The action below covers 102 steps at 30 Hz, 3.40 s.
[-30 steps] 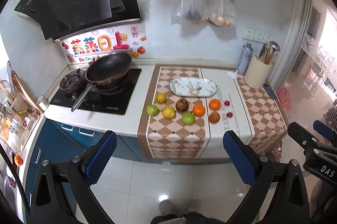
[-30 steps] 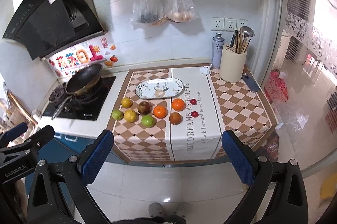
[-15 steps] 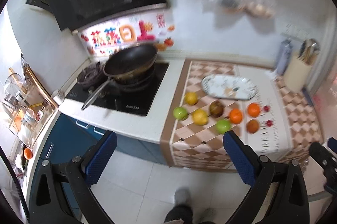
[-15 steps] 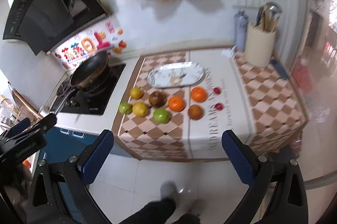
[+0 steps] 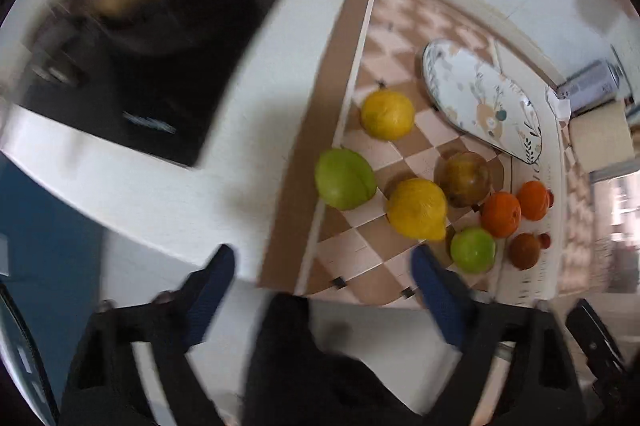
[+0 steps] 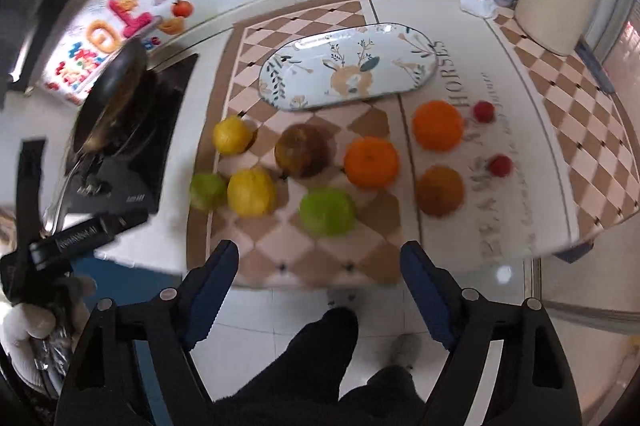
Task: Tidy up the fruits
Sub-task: 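Grasp the green lime with the left tool while the right tool grasps the red apple, then carry the lime with the left tool while the right tool carries the apple over the plate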
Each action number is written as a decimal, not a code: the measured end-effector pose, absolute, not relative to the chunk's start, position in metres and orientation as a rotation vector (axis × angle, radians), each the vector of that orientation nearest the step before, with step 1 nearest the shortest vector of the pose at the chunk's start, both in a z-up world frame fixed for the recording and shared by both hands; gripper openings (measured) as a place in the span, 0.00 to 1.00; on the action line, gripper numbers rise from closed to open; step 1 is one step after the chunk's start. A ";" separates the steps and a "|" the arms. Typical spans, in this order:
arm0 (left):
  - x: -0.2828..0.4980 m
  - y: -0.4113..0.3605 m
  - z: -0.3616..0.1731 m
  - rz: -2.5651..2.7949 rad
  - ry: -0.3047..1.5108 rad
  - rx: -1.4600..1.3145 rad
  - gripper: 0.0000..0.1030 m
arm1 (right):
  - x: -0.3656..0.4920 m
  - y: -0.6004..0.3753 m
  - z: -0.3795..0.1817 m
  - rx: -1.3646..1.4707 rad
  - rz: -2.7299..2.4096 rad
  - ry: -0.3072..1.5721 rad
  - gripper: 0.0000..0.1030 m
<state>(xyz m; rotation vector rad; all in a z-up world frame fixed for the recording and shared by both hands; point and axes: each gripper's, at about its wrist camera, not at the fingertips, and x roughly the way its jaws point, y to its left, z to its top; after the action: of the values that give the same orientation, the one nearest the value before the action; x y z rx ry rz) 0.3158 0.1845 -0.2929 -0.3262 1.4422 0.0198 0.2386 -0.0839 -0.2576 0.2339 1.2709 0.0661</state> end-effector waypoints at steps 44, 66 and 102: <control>0.420 0.137 -0.393 -0.257 1.714 -0.271 0.50 | 0.405 -0.028 -0.409 0.170 0.084 1.671 0.75; 0.444 0.150 -0.310 -0.264 1.527 -0.289 0.49 | 0.418 -0.035 -0.337 0.232 0.150 1.482 0.67; 0.617 0.006 -0.390 -0.035 1.740 -0.538 0.50 | 0.593 -0.146 -0.402 0.064 0.294 1.596 0.68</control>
<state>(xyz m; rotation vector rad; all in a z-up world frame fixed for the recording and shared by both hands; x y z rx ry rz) 0.6172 0.0058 -0.3896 -0.5385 1.7404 -0.0353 0.5935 -0.1463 -0.4024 0.0635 1.5962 0.2945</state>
